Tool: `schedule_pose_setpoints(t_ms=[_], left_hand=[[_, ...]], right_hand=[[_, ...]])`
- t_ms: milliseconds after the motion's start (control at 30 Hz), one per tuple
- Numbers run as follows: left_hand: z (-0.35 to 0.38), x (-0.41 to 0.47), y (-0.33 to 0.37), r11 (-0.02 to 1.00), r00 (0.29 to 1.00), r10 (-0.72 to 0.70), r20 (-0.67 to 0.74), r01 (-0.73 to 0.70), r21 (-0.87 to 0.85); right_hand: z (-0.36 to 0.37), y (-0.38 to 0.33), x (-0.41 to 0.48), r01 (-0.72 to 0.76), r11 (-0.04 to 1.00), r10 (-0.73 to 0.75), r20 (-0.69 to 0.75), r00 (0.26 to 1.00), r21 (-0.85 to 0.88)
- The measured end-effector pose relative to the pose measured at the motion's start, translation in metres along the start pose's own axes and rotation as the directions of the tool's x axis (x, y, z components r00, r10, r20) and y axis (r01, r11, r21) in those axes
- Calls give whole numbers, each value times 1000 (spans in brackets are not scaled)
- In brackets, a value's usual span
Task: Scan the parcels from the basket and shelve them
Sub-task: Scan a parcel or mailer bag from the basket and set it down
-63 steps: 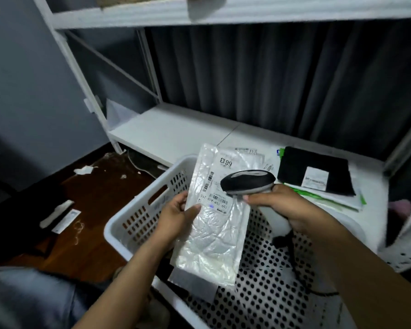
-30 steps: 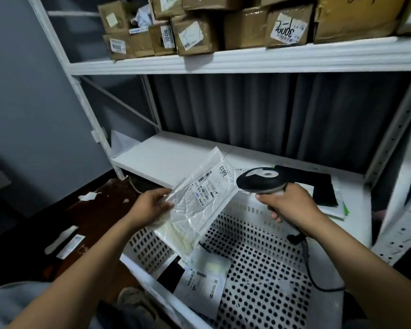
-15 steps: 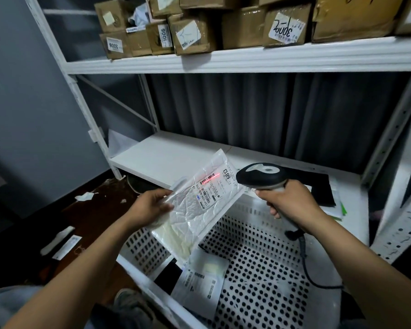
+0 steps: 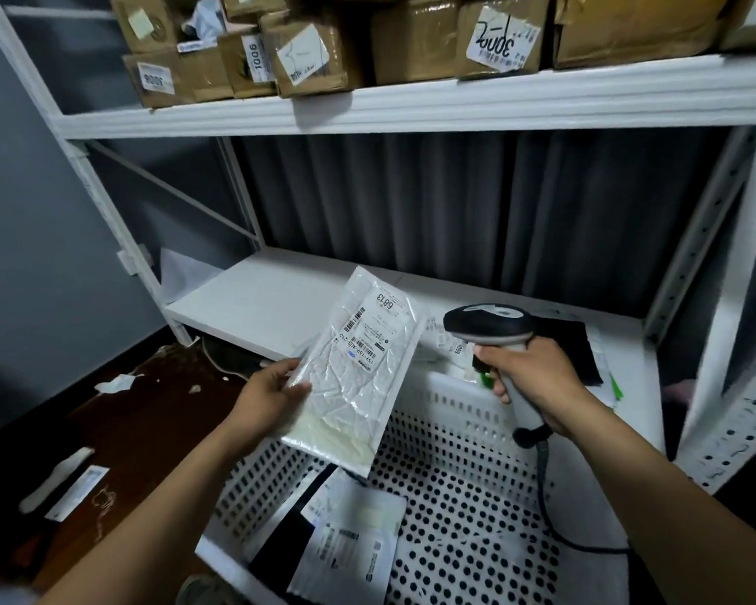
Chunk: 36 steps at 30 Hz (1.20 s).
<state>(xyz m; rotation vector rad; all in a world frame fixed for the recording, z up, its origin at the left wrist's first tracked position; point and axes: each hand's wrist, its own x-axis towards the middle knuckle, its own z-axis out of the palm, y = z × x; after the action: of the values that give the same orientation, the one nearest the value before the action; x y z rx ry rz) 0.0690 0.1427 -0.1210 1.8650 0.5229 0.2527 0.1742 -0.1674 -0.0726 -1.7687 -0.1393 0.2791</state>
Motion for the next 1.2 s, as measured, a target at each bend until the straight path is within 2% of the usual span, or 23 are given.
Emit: schedule_pose_setpoints(t_ms=[200, 400, 533, 600, 733, 800, 933, 1100, 1200], left_hand=[[51, 66, 2, 996, 986, -77, -151, 68, -64], [112, 160, -3, 997, 973, -72, -219, 68, -27], [142, 223, -19, 991, 979, -55, -194, 77, 107], [159, 251, -32, 990, 981, -72, -182, 92, 104], [191, 291, -54, 969, 989, -123, -81, 138, 204], [201, 307, -62, 958, 985, -142, -97, 161, 237], [202, 323, -74, 895, 984, -106, -140, 156, 418], [195, 327, -66, 852, 999, -40, -8, 39, 523], [171, 293, -56, 873, 997, 71, -4, -61, 485]], right_hand=[[-3, 14, 47, -73, 988, 87, -99, 991, 138], [4, 34, 121, -74, 992, 86, -120, 989, 103], [10, 58, 165, -109, 993, 111, -48, 993, 54], [14, 74, 185, -152, 986, 155, -39, 987, 63], [23, 98, 205, -194, 980, 195, -34, 980, 43], [25, 103, 208, -185, 983, 186, -37, 982, 22], [22, 103, 212, -169, 985, 170, -31, 985, 24], [20, 97, 212, -159, 987, 158, -27, 987, -19], [33, 85, 200, -150, 985, 153, 33, 988, -91]])
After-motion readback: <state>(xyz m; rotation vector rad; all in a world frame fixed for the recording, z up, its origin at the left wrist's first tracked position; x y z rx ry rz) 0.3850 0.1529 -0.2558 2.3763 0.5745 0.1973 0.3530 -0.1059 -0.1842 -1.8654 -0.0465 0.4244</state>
